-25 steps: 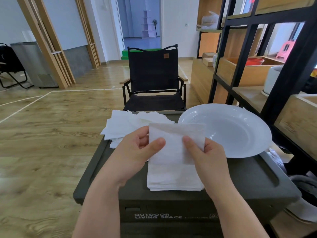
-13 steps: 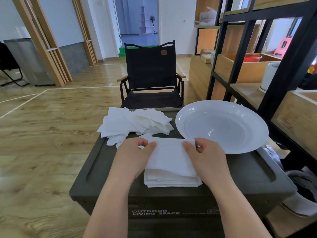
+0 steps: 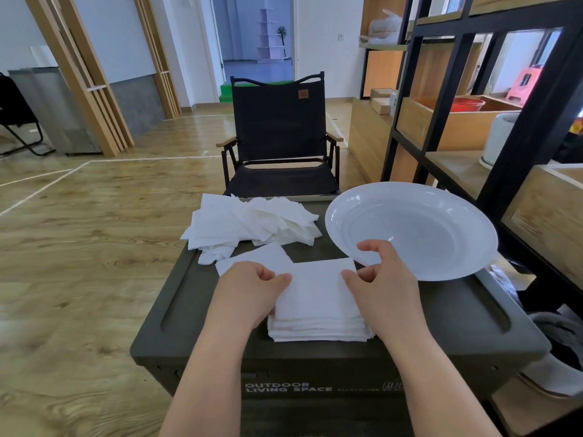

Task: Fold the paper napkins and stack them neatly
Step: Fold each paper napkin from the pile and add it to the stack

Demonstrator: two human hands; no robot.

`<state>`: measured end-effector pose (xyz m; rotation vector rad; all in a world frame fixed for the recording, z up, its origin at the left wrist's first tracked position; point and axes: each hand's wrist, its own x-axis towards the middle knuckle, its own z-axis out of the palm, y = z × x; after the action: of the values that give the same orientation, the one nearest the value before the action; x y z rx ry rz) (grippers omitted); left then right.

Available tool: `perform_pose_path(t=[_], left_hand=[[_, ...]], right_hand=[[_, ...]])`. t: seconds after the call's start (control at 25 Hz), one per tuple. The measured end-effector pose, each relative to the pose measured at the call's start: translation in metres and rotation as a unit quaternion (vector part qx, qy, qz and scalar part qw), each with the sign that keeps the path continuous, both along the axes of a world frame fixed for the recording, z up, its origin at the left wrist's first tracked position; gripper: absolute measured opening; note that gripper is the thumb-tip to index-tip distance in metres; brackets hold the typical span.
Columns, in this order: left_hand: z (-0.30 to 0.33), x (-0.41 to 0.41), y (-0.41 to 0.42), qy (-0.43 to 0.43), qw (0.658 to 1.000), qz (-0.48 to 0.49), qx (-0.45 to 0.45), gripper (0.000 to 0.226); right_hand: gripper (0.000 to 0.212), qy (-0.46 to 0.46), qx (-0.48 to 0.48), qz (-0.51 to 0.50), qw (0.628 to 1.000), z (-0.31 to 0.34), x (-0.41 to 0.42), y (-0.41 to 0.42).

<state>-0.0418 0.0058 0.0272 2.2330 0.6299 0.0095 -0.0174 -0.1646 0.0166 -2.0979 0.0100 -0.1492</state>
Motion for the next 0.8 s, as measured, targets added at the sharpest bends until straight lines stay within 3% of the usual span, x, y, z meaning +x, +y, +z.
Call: perform_pose_path(t=[0.2,0.36,0.48,0.64,0.8], left_hand=[[-0.006,0.000,0.006,0.032,0.999,-0.005,0.008,0.026],[-0.005,0.000,0.007,0.011,1.000,-0.002,0.022,0.031],[-0.002,0.000,0.011,-0.030,0.998,0.044,0.042,0.044],[0.000,-0.002,0.014,0.001,0.991,0.034,0.130,0.047],[0.001,-0.004,-0.005,0.023,0.975,-0.005,0.222,0.044]], right_hand=[[0.031,-0.017,-0.128,-0.005,0.992,-0.006,-0.001,0.002],[0.030,-0.019,-0.140,0.005,0.990,-0.003,-0.003,0.003],[0.015,-0.039,-0.163,-0.050,0.984,0.011,-0.009,-0.008],[0.036,0.009,-0.240,-0.056,0.969,0.024,-0.013,-0.019],[0.042,0.062,-0.277,0.000,0.959,0.021,-0.020,-0.004]])
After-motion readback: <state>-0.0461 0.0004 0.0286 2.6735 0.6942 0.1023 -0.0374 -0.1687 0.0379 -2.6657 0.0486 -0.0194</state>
